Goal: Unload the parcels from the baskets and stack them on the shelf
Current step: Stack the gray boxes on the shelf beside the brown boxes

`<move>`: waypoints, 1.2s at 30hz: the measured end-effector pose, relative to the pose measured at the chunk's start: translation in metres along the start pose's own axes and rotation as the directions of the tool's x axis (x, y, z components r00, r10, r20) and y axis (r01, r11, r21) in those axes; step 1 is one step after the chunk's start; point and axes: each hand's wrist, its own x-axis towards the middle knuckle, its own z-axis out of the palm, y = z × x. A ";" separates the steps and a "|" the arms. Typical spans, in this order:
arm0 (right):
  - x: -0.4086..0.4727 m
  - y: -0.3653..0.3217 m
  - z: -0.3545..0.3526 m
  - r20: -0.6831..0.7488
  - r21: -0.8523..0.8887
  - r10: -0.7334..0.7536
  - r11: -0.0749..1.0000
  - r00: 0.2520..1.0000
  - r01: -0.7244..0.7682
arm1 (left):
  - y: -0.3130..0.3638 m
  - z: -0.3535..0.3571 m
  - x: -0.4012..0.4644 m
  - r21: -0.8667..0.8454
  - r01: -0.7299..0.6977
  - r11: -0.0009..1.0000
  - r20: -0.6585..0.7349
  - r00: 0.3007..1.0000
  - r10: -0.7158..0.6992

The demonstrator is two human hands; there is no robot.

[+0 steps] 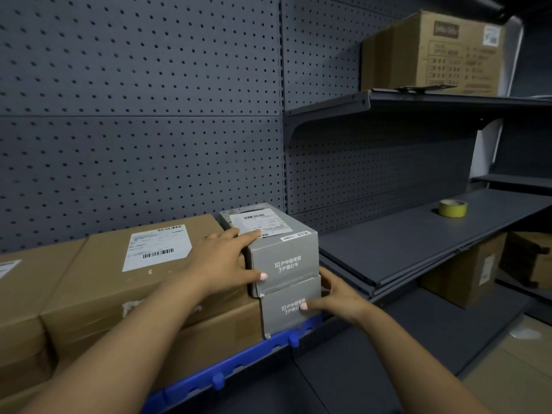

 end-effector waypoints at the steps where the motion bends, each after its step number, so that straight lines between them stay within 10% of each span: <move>1: 0.001 0.000 0.000 0.001 -0.006 0.007 1.000 1.000 -0.007 | 0.000 0.000 0.000 0.006 0.002 1.000 0.006 1.000 -0.002; 22: -0.011 -0.029 0.008 -0.094 -0.200 -0.160 0.970 0.983 0.138 | -0.003 0.001 -0.005 0.050 0.032 0.998 -0.016 0.999 -0.031; 32: -0.025 -0.092 0.014 -0.048 -0.742 -0.416 0.623 0.908 0.247 | 0.002 -0.002 -0.007 -0.019 0.013 1.000 -0.040 0.999 -0.014; 36: -0.020 -0.094 0.023 -0.052 -0.712 -0.361 0.667 0.931 0.218 | 0.003 -0.003 -0.005 -0.047 0.008 0.999 -0.042 0.999 -0.010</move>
